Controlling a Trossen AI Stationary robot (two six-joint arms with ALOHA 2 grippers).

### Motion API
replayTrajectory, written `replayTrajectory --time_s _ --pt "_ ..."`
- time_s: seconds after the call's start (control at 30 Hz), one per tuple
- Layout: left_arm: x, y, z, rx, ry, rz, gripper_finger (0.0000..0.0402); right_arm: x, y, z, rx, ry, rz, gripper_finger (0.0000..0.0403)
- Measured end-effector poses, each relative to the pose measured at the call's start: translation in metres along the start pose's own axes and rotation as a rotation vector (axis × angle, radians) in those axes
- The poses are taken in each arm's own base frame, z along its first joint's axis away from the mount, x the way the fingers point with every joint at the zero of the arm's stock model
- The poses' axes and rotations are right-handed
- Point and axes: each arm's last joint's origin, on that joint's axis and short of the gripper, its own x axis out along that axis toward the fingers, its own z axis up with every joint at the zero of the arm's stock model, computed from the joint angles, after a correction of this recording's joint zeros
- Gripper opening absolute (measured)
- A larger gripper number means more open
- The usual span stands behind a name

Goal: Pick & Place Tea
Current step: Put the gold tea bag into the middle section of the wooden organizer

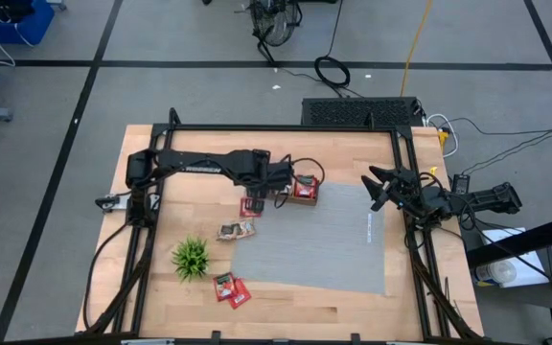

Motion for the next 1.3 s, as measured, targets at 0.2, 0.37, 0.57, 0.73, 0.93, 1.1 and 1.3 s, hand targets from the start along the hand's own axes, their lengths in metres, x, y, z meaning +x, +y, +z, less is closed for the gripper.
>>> replayTrajectory --time_s 0.2,0.37,0.57,0.73,0.93,1.1,1.3 --pt "-0.032 0.004 0.005 -0.065 -0.011 -0.012 0.0184 0.0 0.0 0.0 0.0 0.0 0.0 0.0242" --pt "-0.056 0.003 0.004 -0.17 -0.007 -0.131 0.0184 0.0 0.0 0.0 0.0 0.0 0.0 0.0242" --pt "-0.082 -0.004 0.003 -0.354 0.017 -0.309 0.0184 0.0 0.0 0.0 0.0 0.0 0.0 0.0242" --pt "-0.097 -0.018 0.003 -0.497 0.067 -0.46 0.0184 0.0 0.0 0.0 0.0 0.0 0.001 0.0242" --pt "-0.107 -0.042 0.007 -0.574 0.123 -0.629 0.0184 0.0 0.0 0.0 0.0 0.0 0.0 0.0242" --pt "-0.112 -0.057 0.008 -0.555 0.13 -0.65 0.0184 0.0 0.0 0.0 0.0 0.0 0.0 0.0242" --pt "-0.108 -0.059 0.008 -0.542 0.13 -0.575 0.0184 0.0 0.0 0.0 0.0 0.0 0.0 0.0242"
